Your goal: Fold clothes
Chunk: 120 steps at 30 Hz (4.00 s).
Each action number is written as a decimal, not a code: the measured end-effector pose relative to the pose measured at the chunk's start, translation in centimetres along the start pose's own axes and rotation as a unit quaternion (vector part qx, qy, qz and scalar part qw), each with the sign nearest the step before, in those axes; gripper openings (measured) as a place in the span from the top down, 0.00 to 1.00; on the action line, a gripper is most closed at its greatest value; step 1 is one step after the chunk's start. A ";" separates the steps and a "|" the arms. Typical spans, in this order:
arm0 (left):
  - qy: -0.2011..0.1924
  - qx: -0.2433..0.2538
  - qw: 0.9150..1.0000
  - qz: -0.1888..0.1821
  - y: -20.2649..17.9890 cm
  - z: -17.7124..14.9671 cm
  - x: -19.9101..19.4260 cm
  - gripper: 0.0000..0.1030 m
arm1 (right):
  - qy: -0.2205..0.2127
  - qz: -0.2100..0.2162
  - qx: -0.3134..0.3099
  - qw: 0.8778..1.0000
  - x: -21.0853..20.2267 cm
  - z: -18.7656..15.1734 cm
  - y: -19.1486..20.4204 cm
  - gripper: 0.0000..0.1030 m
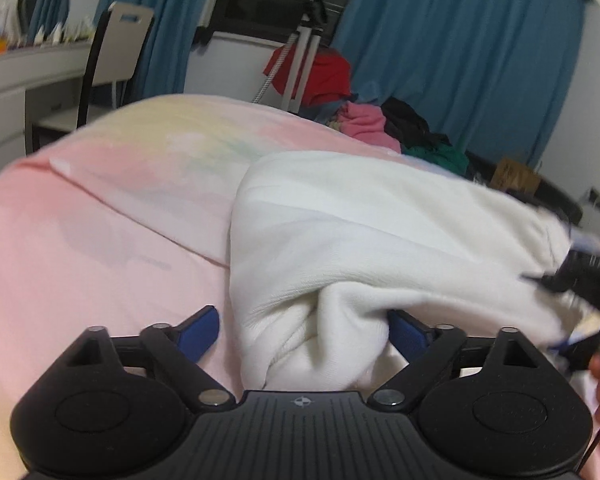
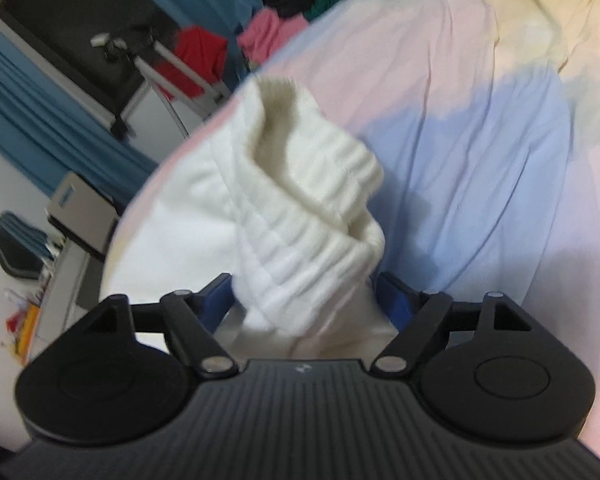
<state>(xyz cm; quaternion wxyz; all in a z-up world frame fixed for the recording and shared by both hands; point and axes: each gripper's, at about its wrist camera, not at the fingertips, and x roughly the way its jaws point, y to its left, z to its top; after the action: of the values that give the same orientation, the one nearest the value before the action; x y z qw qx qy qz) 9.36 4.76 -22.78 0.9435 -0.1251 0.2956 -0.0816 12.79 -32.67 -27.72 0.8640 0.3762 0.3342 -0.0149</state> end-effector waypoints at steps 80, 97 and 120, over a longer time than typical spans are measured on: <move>-0.008 0.050 0.998 -0.022 1.6 1.4 -7.2 0.26 | 0.038 0.044 -0.130 0.990 1.3 -4.2 7.2 0.50; 0.041 -0.127 0.991 -0.025 8.8 3.5 -2.7 0.09 | -0.005 0.053 -0.170 0.984 -1.4 -3.9 9.0 0.60; 0.075 -0.159 0.983 -0.052 10.3 2.3 -0.6 0.17 | 0.037 0.056 -0.069 0.995 1.4 -4.1 5.7 0.51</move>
<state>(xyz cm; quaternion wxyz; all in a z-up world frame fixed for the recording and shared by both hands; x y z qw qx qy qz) 11.02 15.19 -23.55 0.8813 -0.2819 0.3679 -0.0920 13.12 -25.53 -26.90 0.8747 0.3339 0.3443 0.0705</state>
